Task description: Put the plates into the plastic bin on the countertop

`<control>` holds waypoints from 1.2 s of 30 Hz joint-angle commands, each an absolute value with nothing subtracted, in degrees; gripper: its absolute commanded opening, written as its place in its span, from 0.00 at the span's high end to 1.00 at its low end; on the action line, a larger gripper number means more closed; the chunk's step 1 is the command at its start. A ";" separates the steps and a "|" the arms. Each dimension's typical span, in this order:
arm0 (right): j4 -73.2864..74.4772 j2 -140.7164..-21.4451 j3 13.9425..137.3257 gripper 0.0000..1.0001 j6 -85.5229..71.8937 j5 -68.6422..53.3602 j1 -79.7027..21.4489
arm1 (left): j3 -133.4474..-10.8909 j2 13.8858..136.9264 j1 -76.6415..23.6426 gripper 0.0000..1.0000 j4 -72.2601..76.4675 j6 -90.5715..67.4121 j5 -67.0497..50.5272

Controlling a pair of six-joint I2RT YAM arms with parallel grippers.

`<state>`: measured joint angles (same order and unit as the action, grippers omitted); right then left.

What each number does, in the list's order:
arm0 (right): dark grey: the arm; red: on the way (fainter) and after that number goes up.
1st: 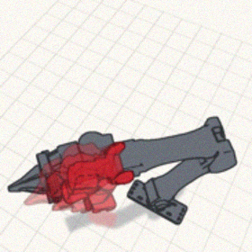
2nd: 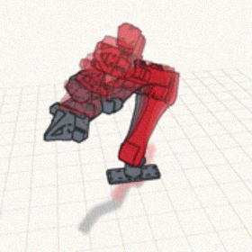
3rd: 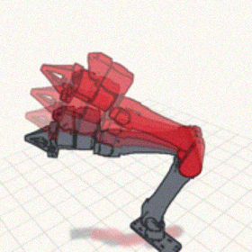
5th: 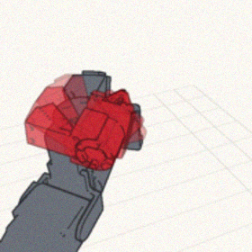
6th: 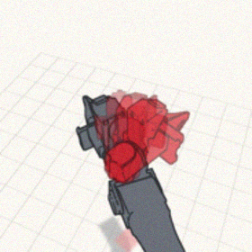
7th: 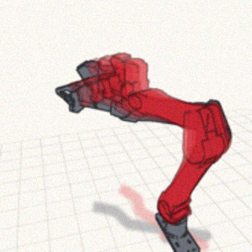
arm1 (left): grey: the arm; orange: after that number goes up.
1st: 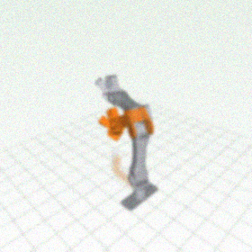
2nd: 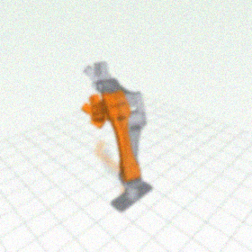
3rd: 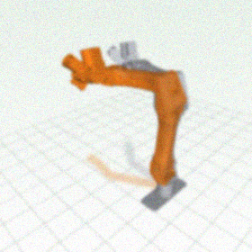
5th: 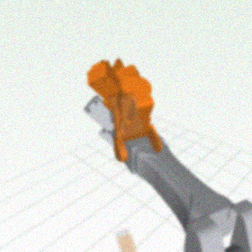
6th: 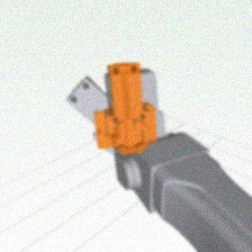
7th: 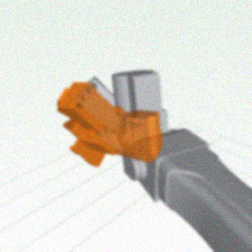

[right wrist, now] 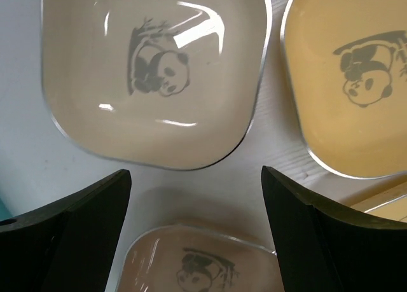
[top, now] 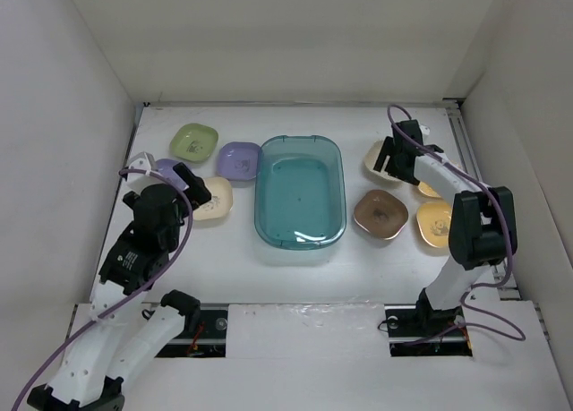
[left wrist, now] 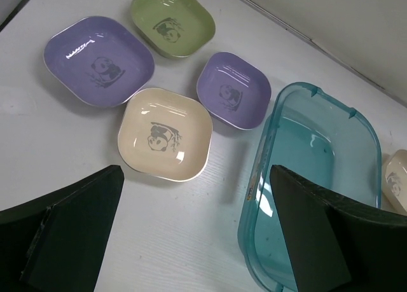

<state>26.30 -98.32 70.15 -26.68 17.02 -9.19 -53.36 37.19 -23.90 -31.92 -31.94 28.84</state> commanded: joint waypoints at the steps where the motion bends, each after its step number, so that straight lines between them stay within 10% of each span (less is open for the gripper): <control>1: 18.72 -96.86 70.22 0.11 -28.74 14.50 -6.77 | -53.17 37.97 -23.64 0.00 -29.62 -30.94 27.95; 16: 17.76 -107.83 72.42 0.25 -30.85 14.33 -2.02 | -53.17 40.25 -23.64 0.00 -29.09 -29.88 26.10; 23: 19.51 -112.76 79.01 1.00 -32.78 11.34 -1.41 | -53.17 40.78 -23.64 0.00 -29.71 -30.94 27.86; 36: 28.11 -103.37 97.02 1.00 -30.25 13.89 -5.88 | -53.70 55.96 -22.77 0.00 -34.02 -48.50 28.56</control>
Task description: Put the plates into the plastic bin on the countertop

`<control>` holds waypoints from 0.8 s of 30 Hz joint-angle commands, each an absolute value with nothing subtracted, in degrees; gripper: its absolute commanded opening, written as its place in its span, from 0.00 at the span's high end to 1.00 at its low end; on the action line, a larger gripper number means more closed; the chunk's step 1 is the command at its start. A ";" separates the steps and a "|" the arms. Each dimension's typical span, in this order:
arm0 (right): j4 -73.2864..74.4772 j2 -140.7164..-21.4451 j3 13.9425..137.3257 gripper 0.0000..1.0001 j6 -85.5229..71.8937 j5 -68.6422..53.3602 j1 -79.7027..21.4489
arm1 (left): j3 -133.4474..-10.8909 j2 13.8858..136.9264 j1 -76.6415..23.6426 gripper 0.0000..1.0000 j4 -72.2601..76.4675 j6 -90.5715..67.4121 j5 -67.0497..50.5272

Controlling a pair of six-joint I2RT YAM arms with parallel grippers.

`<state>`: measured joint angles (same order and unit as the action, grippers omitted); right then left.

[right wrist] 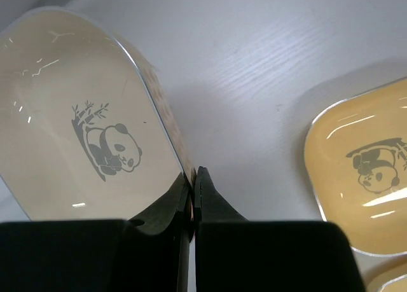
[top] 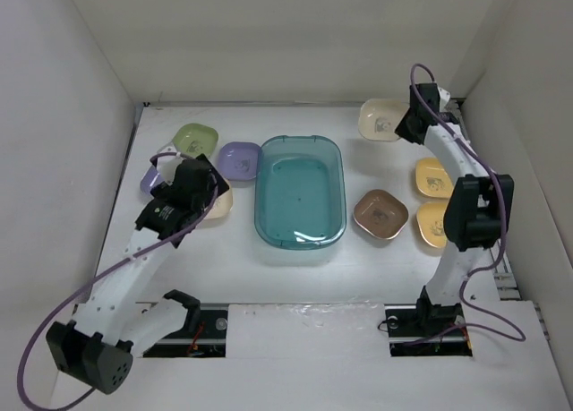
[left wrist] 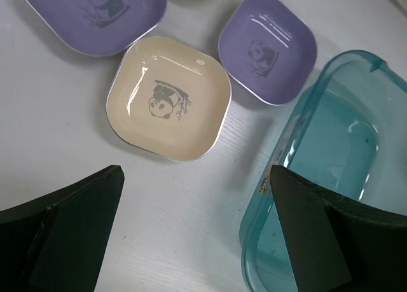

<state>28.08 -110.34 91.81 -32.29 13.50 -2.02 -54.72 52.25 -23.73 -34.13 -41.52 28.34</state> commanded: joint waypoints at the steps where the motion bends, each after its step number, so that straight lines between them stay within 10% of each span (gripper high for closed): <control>1: 31.08 -101.88 97.90 1.00 -28.76 13.89 -7.45 | -52.74 57.38 -22.07 0.00 -34.01 -50.34 29.17; 24: 18.29 -91.41 72.08 1.00 -39.98 15.73 -35.07 | -37.01 71.44 -8.79 0.06 -16.27 -58.71 27.33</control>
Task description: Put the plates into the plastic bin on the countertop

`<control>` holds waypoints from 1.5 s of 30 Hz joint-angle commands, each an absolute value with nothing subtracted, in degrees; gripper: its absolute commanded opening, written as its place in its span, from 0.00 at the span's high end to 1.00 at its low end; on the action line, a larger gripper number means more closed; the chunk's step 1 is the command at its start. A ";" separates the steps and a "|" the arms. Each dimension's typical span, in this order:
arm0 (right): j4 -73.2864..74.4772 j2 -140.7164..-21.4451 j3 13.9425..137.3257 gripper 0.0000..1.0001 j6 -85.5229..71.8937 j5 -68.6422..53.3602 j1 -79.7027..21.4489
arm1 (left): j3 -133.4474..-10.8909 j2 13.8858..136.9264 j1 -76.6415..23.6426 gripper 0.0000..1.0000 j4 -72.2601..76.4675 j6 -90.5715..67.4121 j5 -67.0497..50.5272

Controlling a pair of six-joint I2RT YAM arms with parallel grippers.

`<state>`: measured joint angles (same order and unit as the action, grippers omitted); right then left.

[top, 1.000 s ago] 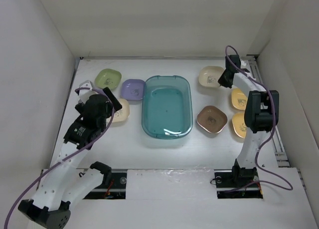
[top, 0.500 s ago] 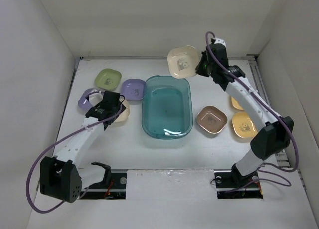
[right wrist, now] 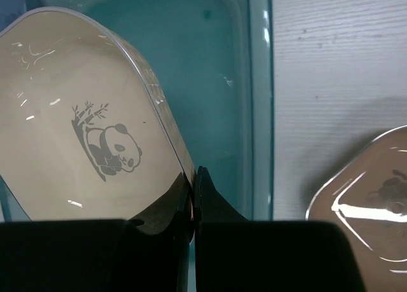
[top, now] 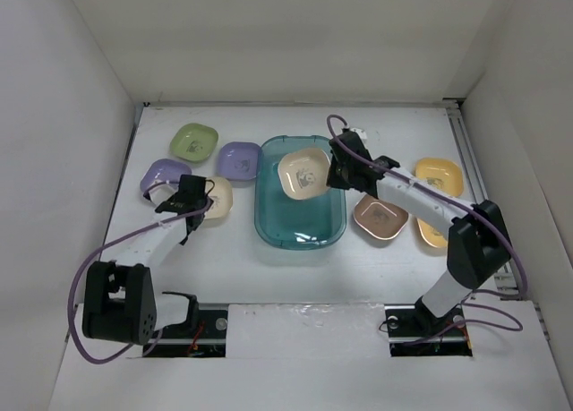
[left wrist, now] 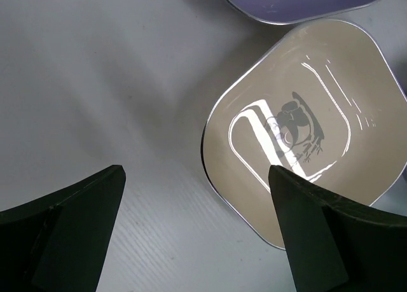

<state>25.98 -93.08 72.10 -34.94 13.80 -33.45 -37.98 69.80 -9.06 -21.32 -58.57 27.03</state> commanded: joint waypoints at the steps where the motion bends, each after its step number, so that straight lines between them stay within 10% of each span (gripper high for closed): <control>1: 17.67 -92.80 72.07 1.00 -39.99 15.73 -35.07 | -37.00 72.24 -8.79 0.06 -14.35 -58.19 27.33; 6: 17.67 -99.48 75.49 1.00 -41.57 15.64 -35.16 | -37.61 79.18 -8.79 0.11 -10.64 -57.13 26.02; 9: 17.67 -103.53 77.78 0.72 -41.57 14.07 -34.46 | -39.54 83.49 -8.79 0.20 -10.63 -57.13 24.79; 10: 17.67 -103.54 77.78 0.44 -42.09 13.19 -34.45 | -39.55 84.02 -8.79 0.22 -10.63 -57.13 24.79; 13: 15.83 -102.84 77.78 0.31 -42.10 13.71 -34.45 | -40.25 85.16 -8.79 0.30 -10.02 -57.13 24.18; 19: 16.87 -96.09 82.08 0.24 -37.72 14.94 -39.19 | -40.25 85.17 -8.79 1.00 -10.80 -57.13 24.17; 36: 22.06 -76.83 81.22 0.06 -31.38 18.90 -39.56 | -51.50 52.57 -12.57 1.00 -23.49 -52.93 24.80; 45: 25.57 -69.97 76.03 0.05 -29.79 20.21 -32.10 | -67.28 68.80 -25.81 1.00 -18.98 -50.18 20.97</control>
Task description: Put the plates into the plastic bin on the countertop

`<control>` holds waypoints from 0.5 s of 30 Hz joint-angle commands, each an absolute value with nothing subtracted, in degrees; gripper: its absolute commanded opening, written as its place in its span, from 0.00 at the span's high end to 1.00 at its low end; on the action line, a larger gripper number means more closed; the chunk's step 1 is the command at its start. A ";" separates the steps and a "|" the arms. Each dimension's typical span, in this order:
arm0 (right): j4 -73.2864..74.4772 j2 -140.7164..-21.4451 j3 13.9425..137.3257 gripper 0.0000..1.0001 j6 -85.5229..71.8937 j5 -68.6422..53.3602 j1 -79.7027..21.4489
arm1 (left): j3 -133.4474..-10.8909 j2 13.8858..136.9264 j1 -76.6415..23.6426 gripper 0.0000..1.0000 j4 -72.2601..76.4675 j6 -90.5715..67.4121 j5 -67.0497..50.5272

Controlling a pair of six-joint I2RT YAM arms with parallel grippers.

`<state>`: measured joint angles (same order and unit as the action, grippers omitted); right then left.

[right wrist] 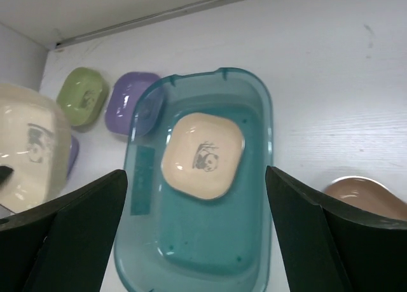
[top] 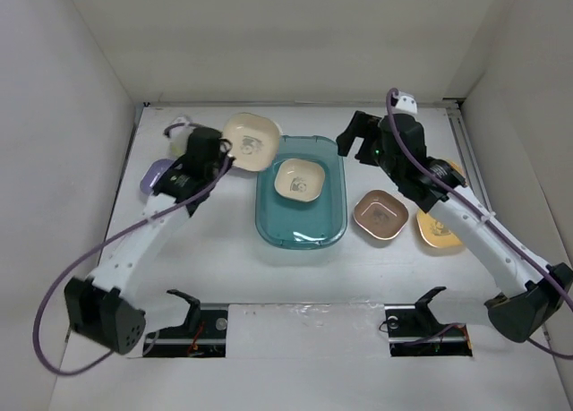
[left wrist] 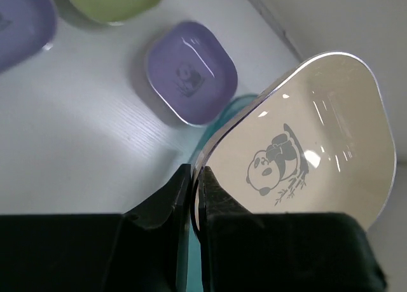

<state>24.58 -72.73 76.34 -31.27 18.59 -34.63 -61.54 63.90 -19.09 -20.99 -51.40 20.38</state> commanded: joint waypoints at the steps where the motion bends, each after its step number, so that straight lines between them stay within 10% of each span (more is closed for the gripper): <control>1: 26.19 -69.44 75.50 0.05 -29.19 20.21 -31.12 | -69.41 73.95 -30.36 1.00 -19.77 -50.97 21.88; 15: 31.37 -52.83 54.68 0.00 -31.63 20.48 -19.43 | -70.58 90.69 -34.80 1.00 -13.36 -57.13 19.78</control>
<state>28.97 -55.11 57.65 -30.30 19.16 -21.76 -69.97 89.25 -34.76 -17.61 -55.83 20.58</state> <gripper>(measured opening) 0.998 0.032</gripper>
